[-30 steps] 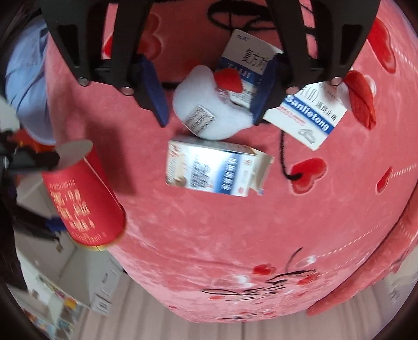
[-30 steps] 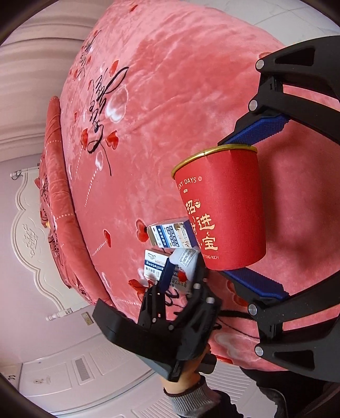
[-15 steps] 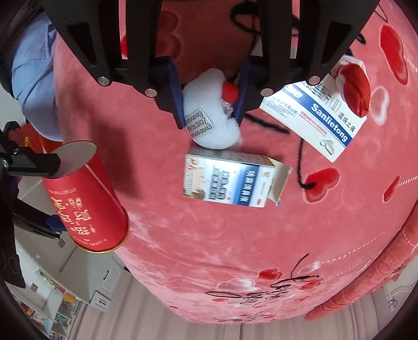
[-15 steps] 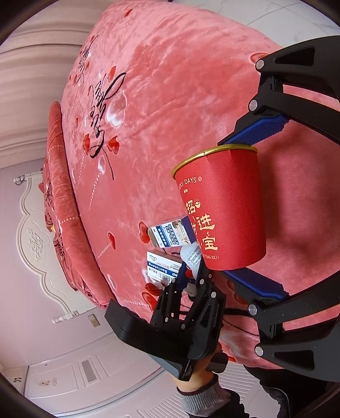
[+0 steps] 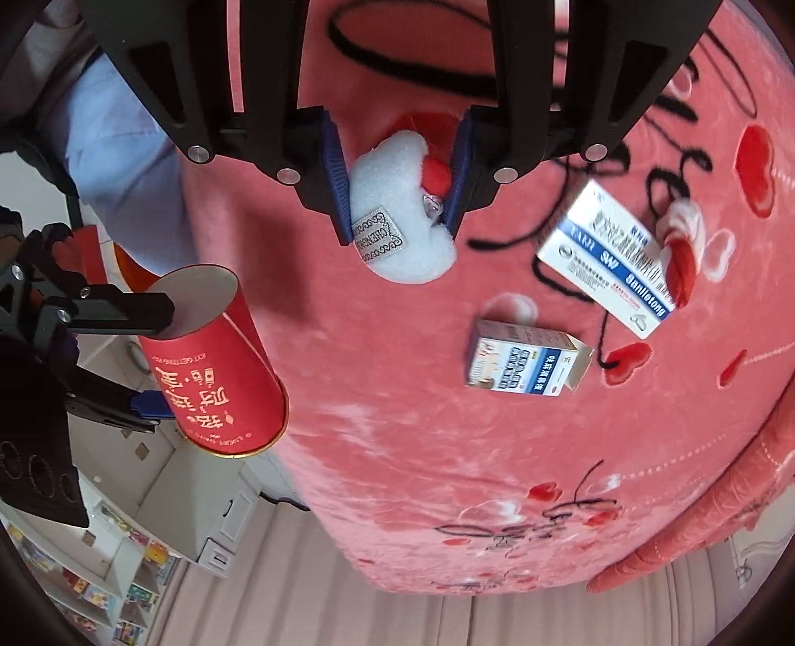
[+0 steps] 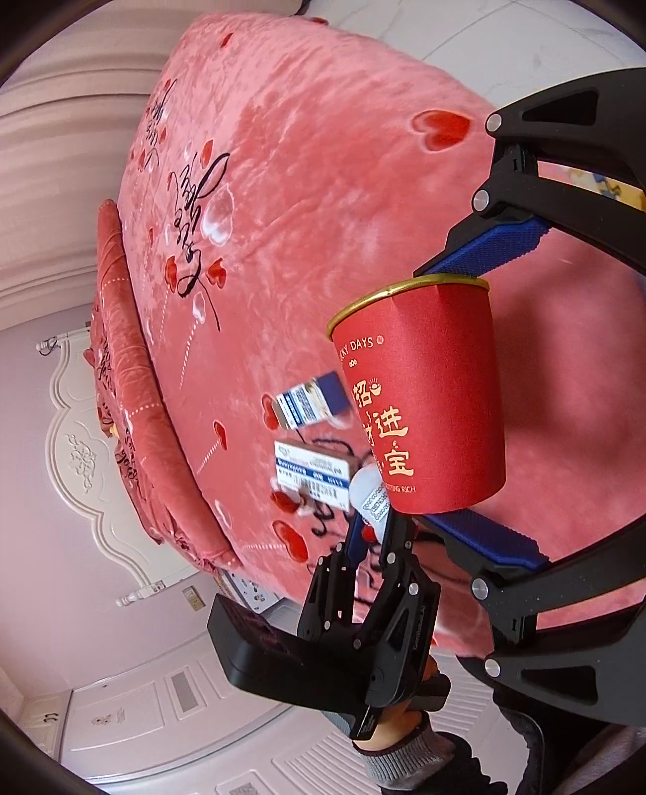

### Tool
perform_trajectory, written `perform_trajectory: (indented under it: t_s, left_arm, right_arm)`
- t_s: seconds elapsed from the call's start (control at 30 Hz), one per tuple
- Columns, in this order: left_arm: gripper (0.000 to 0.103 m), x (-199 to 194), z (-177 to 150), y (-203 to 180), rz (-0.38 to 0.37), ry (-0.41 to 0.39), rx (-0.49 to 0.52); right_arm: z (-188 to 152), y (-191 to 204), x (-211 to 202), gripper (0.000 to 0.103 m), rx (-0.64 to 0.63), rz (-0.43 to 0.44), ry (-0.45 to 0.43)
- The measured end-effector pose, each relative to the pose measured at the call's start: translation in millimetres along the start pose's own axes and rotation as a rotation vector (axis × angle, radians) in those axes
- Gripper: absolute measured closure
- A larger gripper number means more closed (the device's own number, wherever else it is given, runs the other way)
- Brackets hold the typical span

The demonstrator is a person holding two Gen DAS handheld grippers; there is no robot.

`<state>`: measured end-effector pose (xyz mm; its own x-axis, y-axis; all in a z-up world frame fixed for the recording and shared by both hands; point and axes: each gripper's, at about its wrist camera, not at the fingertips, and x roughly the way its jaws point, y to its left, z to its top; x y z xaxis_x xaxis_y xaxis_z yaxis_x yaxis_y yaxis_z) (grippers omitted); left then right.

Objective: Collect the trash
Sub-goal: 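Grasp the red paper cup with the right tool while the left tool grasps the white figurine, then carry the red cup and white figurine over the orange bin with both tools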

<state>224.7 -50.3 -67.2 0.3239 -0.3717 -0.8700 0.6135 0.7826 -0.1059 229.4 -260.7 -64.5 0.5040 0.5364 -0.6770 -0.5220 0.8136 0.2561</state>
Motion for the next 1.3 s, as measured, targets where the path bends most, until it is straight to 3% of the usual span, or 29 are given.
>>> perform_trajectory:
  t_s: [0.33,0.7,0.93,1.3]
  left_arm:
    - [0.066,-46.6,-40.6,-51.0,0.002,-0.043,0.010]
    - [0.066,-59.8,-71.7,-99.3,-0.024,-0.046,0.021]
    - [0.066,-47.6,-55.4,-152.0,-0.076,-0.052,0.116]
    - [0.065,-3.7,-11.8,-235.1,-0.188,-0.012,0.301]
  right_arm:
    - [-44.0,39.2,-51.9,0.018,0.020,0.035,-0.005]
    - [-102.7,68.5,-103.0,0.018,0.080,0.060,-0.025]
    - [-133.0,44.2,-150.3,0.018,0.159,-0.010,-0.082]
    - [-195.1,-30.2,-235.8,0.018,0.338,-0.213,-0.165]
